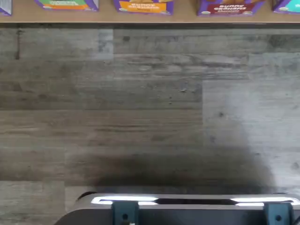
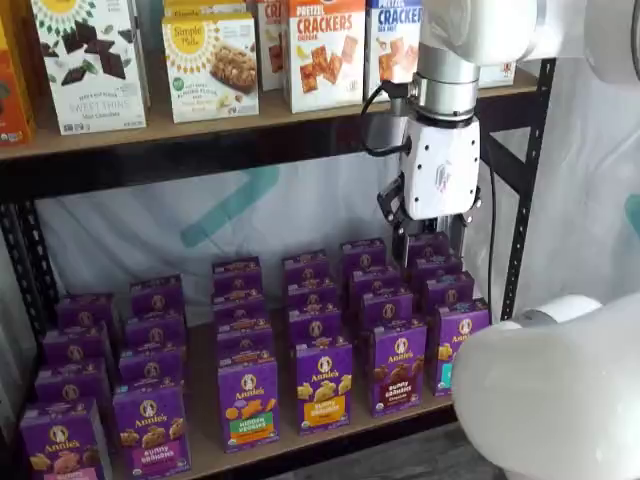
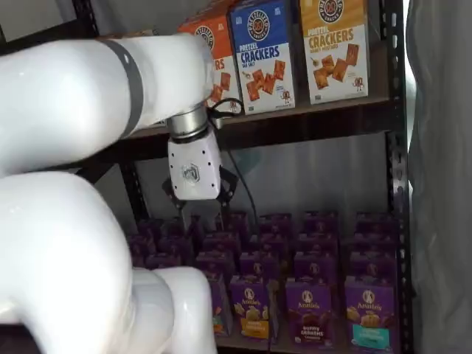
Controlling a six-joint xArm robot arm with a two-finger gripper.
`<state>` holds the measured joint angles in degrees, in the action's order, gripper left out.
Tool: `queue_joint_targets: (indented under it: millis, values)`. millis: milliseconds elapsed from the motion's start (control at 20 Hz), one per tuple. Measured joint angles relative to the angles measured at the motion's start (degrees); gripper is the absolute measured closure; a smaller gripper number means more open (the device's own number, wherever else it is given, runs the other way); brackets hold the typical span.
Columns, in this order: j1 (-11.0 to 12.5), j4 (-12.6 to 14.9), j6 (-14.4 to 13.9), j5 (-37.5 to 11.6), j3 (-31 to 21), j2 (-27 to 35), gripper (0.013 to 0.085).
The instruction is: Pick up the purple box with a brown patch in the center, on the bottom shelf, the fifth box from the left
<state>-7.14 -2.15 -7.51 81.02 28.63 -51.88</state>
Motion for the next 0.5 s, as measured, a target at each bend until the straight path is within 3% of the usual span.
queue_joint_targets:
  millis: [500]
  values:
    - [-0.47, -0.79, 0.14, -11.17, -7.30, 1.97, 0.0130]
